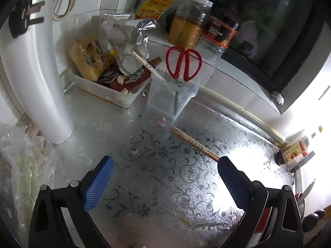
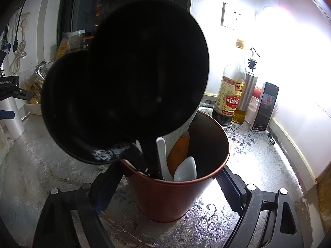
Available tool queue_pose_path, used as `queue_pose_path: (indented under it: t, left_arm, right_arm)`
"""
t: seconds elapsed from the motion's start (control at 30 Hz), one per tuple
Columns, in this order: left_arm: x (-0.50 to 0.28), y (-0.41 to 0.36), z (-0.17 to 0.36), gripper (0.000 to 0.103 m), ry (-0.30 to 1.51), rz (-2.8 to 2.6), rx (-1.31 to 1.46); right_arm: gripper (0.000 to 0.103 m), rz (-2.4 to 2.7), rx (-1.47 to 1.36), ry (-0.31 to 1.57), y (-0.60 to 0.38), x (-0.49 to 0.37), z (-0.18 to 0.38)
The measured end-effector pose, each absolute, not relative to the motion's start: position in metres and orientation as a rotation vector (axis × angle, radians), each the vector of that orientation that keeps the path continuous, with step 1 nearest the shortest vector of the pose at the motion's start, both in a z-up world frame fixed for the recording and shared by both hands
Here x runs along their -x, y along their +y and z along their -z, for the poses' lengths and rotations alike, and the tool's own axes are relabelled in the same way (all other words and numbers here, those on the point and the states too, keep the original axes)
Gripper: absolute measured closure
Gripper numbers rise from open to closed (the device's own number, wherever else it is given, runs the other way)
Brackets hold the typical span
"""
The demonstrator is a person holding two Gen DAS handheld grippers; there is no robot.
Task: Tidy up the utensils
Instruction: 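Move the open left tool back over the wooden chopsticks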
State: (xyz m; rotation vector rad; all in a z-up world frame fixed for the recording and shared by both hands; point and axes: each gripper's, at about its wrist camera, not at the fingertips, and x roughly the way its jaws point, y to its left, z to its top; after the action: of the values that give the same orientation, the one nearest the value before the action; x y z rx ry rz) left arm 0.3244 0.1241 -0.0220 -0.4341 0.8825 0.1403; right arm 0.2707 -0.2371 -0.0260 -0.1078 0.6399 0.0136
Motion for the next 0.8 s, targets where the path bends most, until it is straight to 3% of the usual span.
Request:
queue_pose_path:
  t: [0.47, 0.8]
  left_arm:
    - [-0.381, 0.142, 0.057, 0.003, 0.906, -0.083, 0.534]
    - [-0.438, 0.131, 0.093, 0.003, 1.088, -0.094, 0.556]
  right_arm:
    - [0.012, -0.008, 0.117, 0.643, -0.234, -0.273, 0.026]
    - [0.012, -0.002, 0.13, 0.645, -0.235, -0.271, 0.025]
